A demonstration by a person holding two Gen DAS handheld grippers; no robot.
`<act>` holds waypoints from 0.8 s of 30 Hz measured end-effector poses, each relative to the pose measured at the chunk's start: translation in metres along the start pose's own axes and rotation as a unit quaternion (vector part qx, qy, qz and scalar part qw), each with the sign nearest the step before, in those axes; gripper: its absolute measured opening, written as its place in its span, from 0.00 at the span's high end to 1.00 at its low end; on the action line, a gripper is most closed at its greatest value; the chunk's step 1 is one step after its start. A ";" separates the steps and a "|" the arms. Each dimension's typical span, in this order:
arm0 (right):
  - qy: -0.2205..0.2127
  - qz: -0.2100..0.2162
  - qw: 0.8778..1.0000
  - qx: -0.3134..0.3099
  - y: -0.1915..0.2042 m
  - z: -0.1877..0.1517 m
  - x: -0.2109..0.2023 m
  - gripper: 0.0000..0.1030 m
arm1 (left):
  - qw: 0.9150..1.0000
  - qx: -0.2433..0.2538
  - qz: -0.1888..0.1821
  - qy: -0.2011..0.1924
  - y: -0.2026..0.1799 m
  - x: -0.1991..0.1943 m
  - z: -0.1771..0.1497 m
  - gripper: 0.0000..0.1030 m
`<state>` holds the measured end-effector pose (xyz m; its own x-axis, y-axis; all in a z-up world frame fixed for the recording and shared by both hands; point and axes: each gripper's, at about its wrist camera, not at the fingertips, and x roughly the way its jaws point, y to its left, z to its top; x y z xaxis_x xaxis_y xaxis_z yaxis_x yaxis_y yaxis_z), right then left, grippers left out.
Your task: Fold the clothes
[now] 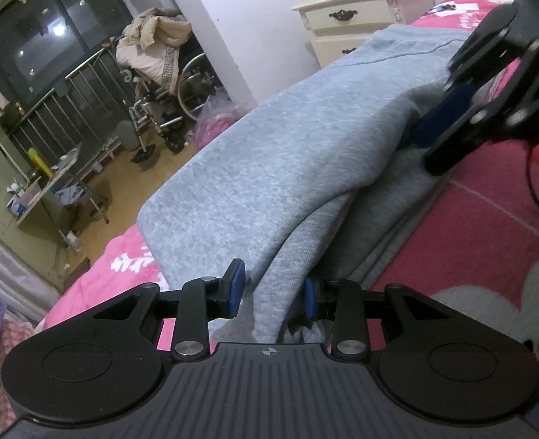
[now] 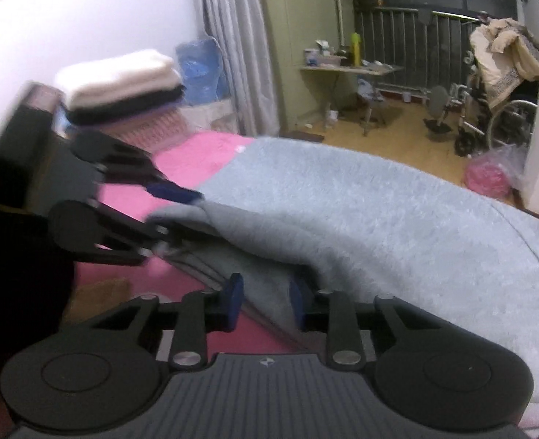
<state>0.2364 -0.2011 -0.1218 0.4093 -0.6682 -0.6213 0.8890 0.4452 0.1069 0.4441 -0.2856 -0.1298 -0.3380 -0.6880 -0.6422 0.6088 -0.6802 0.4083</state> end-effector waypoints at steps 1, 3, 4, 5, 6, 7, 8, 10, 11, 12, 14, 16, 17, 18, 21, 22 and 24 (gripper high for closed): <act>0.012 -0.018 1.000 0.009 -0.004 -0.002 0.011 0.85 | 1.000 -0.001 0.000 0.002 0.001 0.001 0.000 0.68; 0.019 -0.028 0.999 0.031 -0.013 -0.005 0.023 0.89 | 1.000 -0.003 0.001 0.006 0.002 0.001 -0.001 0.68; 0.017 -0.025 0.999 0.043 -0.015 -0.004 0.022 0.90 | 1.000 -0.004 0.001 0.008 0.003 0.000 -0.001 0.68; 0.013 -0.026 0.998 0.047 -0.015 -0.003 0.019 0.91 | 1.000 -0.004 0.002 0.009 0.003 0.000 -0.002 0.68; 0.006 -0.030 0.999 0.042 -0.012 0.000 0.014 0.91 | 1.000 -0.004 0.003 0.010 0.004 0.000 -0.003 0.68; -0.002 -0.037 0.999 0.033 -0.009 0.001 0.010 0.91 | 1.000 -0.005 0.004 0.011 0.004 0.000 -0.004 0.68; -0.004 -0.045 0.999 0.024 -0.008 0.000 0.010 0.92 | 1.000 -0.006 0.003 0.011 0.005 0.000 -0.006 0.68; 0.012 -0.045 0.999 0.025 -0.011 -0.004 0.016 0.92 | 1.000 -0.009 0.000 0.012 0.005 0.001 -0.008 0.68; 0.021 -0.043 0.998 0.028 -0.014 -0.006 0.018 0.92 | 1.000 -0.008 0.000 0.011 0.005 0.001 -0.008 0.68; 0.028 -0.038 0.999 0.025 -0.014 -0.005 0.017 0.92 | 1.000 -0.006 0.002 0.011 0.005 0.001 -0.009 0.68; 0.036 -0.016 0.999 0.009 -0.013 0.004 0.005 0.86 | 1.000 -0.008 0.001 0.010 0.007 0.001 -0.009 0.68; 0.023 0.023 0.999 -0.010 -0.014 0.012 -0.014 0.80 | 1.000 -0.015 0.000 0.010 0.008 0.001 -0.009 0.68; 0.010 0.035 0.999 -0.021 -0.013 0.016 -0.024 0.74 | 1.000 -0.017 0.000 0.010 0.008 0.001 -0.010 0.68; -0.002 0.039 0.999 -0.037 -0.012 0.021 -0.030 0.71 | 1.000 -0.019 0.000 0.010 0.009 0.001 -0.010 0.68; -0.033 0.022 0.994 -0.101 -0.003 0.032 -0.037 0.57 | 1.000 -0.025 -0.002 0.010 0.010 0.001 -0.010 0.68; -0.031 0.017 0.992 -0.123 0.001 0.034 -0.031 0.57 | 1.000 -0.028 -0.003 0.010 0.011 0.001 -0.010 0.68; -0.020 0.013 0.987 -0.160 0.011 0.037 -0.014 0.57 | 0.999 -0.031 -0.004 0.011 0.011 0.001 -0.010 0.68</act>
<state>0.2474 -0.2085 -0.0832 0.4454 -0.6739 -0.5895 0.7698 0.6244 -0.1322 0.4580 -0.2914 -0.1325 -0.3283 -0.6762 -0.6595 0.6495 -0.6686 0.3622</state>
